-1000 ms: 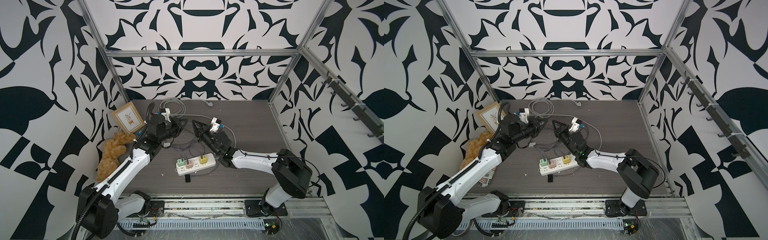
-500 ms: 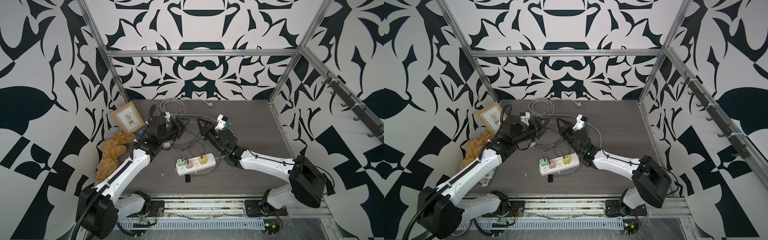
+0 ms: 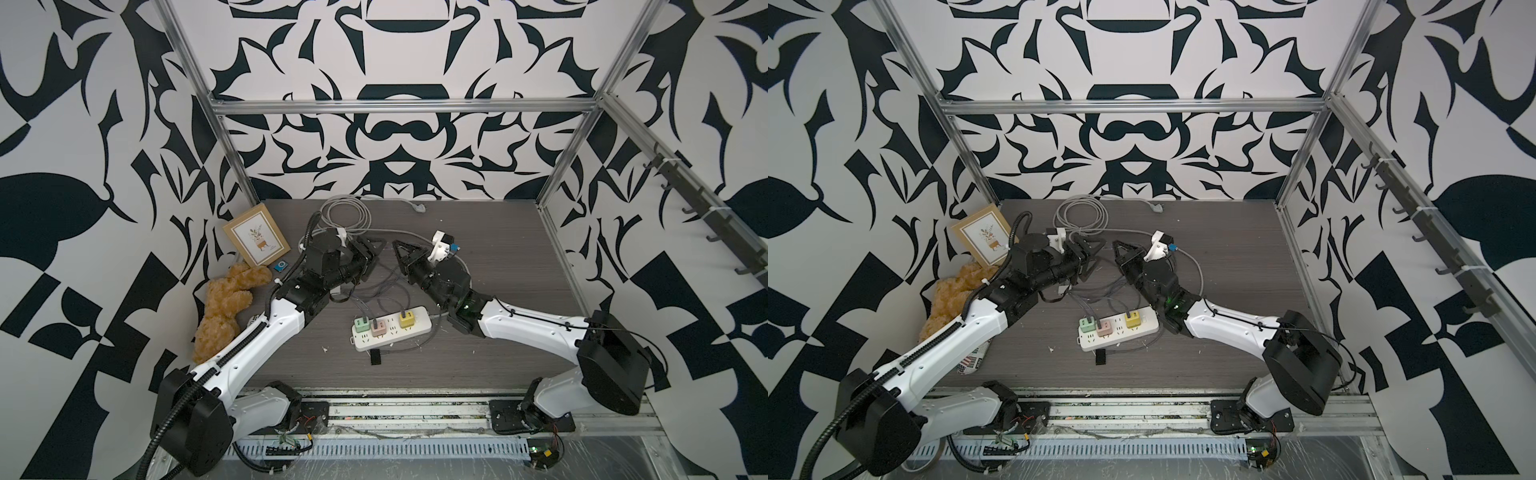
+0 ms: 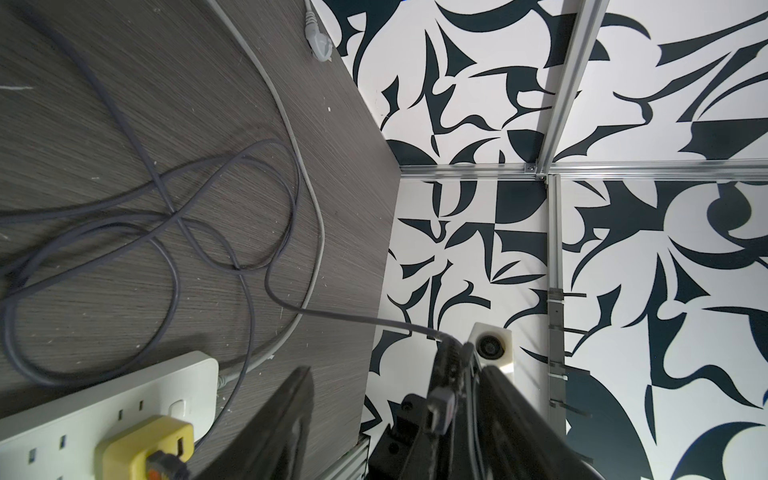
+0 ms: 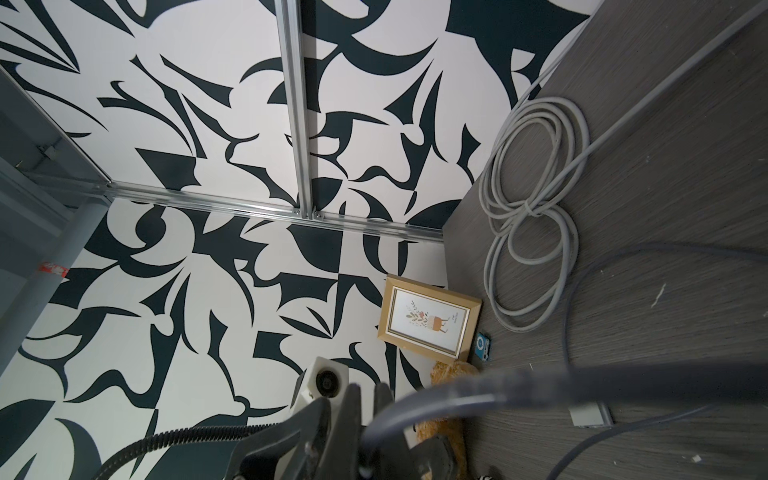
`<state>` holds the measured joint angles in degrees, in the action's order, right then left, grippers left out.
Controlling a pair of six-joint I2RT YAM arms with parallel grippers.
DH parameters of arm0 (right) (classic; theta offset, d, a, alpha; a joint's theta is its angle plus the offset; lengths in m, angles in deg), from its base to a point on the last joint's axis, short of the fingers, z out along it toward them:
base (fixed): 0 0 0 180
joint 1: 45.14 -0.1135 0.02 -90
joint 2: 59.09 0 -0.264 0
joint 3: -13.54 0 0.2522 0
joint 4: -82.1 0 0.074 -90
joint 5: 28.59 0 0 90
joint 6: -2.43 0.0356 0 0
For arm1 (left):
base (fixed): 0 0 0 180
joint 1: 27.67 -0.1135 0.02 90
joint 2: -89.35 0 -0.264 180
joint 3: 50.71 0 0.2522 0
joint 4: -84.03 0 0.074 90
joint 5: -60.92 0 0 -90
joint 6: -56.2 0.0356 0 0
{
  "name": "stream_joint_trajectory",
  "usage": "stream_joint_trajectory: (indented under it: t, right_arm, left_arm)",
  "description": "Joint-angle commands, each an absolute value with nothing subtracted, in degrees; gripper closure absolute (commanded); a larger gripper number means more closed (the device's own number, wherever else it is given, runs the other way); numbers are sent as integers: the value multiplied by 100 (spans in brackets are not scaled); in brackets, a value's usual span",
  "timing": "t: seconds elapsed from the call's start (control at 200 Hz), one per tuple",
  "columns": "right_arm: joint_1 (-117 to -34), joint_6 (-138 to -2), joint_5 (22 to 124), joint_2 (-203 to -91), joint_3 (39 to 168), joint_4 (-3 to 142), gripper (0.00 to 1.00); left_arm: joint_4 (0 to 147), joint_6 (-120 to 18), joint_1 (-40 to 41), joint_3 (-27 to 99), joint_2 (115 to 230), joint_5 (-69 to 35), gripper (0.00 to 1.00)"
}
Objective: Charge mp3
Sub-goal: Pick up the charging cable from the center of the board.
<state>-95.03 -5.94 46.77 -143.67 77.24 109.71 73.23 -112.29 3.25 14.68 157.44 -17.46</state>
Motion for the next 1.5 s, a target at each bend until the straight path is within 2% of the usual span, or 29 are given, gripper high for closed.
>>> stream_joint_trajectory:
  t: [0.0,0.085,0.75,0.93,1.035,1.165,1.495]
  right_arm:
    - [-9500,-739,4629,-14320,8005,11123,100]
    - [-9513,-715,4621,-14330,8004,11123,100]
    - [-9551,-715,4620,-14287,7951,11045,100]
    - [-9556,-732,4750,-14287,7920,11246,100]
    - [-9542,-673,4909,-14256,7855,11360,81]
    - [-9412,-533,5370,-14200,7759,11455,72]
    - [-9097,-92,5730,-13940,7258,11742,69]
  left_arm:
    - [7554,-11305,376,1752,15889,-1788,44]
    - [7669,-11281,378,1794,15973,-1716,58]
    - [7772,-11506,404,1754,16036,-1622,98]
    - [7858,-11567,405,1747,16063,-1580,100]
    - [8135,-11615,404,1675,16079,-1490,100]
    - [8447,-11602,406,1593,16123,-1366,100]
    - [8821,-11567,397,1522,16191,-1014,100]
